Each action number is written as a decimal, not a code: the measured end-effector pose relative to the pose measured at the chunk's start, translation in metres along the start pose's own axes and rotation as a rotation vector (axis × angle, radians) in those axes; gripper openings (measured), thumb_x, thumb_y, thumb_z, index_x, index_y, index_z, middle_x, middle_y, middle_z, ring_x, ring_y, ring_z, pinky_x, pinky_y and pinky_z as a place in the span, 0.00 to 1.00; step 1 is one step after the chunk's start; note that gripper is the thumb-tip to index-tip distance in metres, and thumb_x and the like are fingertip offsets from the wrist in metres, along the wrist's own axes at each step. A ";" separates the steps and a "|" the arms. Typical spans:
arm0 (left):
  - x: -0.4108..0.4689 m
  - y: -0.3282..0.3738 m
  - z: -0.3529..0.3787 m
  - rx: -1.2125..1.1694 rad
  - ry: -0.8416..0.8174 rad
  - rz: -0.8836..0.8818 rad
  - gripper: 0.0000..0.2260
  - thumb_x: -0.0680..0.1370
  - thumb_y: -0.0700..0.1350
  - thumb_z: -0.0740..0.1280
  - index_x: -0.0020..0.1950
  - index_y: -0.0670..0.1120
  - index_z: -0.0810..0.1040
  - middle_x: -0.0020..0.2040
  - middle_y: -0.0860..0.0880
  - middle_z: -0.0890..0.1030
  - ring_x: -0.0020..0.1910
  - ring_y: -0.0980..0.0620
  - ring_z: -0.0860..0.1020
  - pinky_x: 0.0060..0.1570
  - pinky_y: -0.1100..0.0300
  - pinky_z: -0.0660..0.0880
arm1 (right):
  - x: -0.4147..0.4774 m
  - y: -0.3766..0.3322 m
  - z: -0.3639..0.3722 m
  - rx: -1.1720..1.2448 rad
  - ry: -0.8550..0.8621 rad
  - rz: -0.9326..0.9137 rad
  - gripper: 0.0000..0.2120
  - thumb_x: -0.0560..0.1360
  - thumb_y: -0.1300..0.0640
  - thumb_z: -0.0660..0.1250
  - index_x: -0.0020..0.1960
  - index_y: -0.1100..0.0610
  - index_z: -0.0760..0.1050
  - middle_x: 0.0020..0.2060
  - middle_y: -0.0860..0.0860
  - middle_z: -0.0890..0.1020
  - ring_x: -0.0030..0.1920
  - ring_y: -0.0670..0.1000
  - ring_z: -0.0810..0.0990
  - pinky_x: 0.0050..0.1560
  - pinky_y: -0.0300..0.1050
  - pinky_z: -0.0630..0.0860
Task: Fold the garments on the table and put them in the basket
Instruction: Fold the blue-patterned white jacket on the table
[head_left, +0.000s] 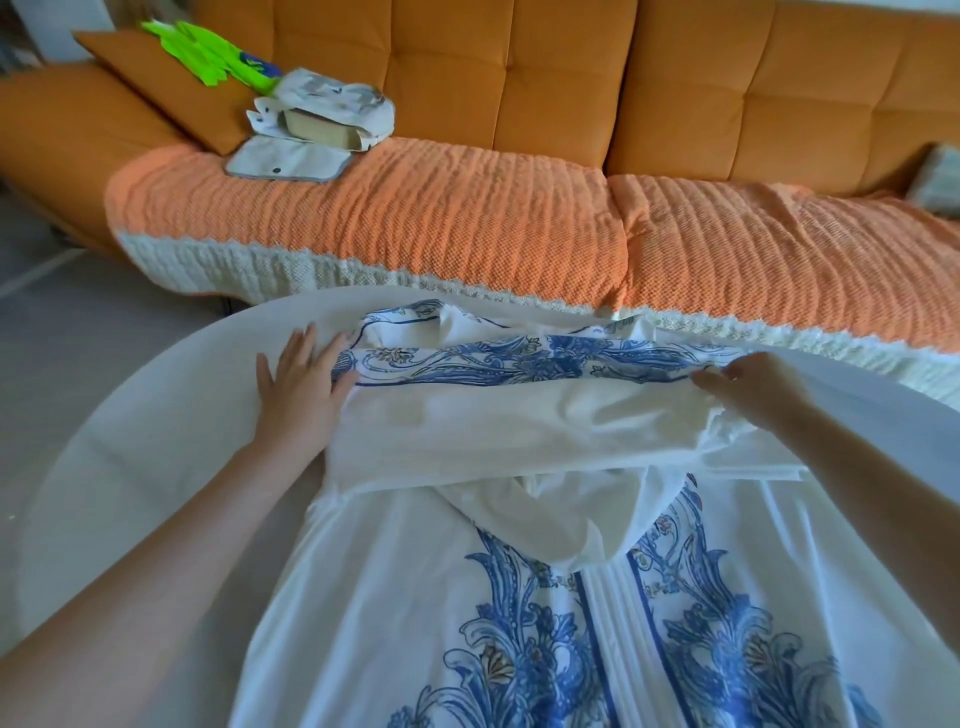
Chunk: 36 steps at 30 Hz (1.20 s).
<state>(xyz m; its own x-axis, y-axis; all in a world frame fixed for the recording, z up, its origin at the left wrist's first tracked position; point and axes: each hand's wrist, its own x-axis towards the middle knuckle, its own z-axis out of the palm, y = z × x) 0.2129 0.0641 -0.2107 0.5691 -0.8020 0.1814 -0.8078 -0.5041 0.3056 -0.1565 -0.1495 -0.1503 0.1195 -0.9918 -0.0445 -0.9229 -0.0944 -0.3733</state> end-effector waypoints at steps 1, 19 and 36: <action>-0.003 0.001 -0.003 -0.009 0.017 -0.001 0.22 0.81 0.52 0.55 0.75 0.52 0.61 0.78 0.45 0.52 0.77 0.48 0.48 0.71 0.44 0.42 | -0.003 -0.001 -0.001 -0.079 0.034 -0.031 0.19 0.75 0.50 0.66 0.46 0.68 0.79 0.35 0.59 0.78 0.37 0.57 0.75 0.34 0.42 0.66; -0.028 -0.005 0.007 0.141 -0.345 0.171 0.35 0.71 0.72 0.35 0.75 0.60 0.38 0.76 0.56 0.36 0.74 0.57 0.34 0.73 0.46 0.40 | -0.070 -0.006 0.042 -0.614 -0.329 -0.437 0.36 0.70 0.46 0.35 0.76 0.54 0.33 0.74 0.54 0.31 0.72 0.61 0.29 0.72 0.58 0.40; 0.025 -0.008 -0.036 -0.919 -0.137 -0.609 0.09 0.71 0.41 0.73 0.36 0.40 0.75 0.25 0.45 0.74 0.25 0.49 0.71 0.37 0.58 0.70 | -0.229 -0.207 0.098 0.004 -0.426 -0.659 0.37 0.77 0.37 0.54 0.75 0.60 0.49 0.65 0.58 0.69 0.63 0.60 0.72 0.59 0.52 0.68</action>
<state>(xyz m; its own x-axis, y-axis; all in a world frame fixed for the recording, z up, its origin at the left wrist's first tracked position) 0.2392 0.0595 -0.1749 0.7645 -0.5582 -0.3225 0.0548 -0.4421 0.8953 0.0430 0.1052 -0.1540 0.7729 -0.6129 -0.1646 -0.6119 -0.6509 -0.4493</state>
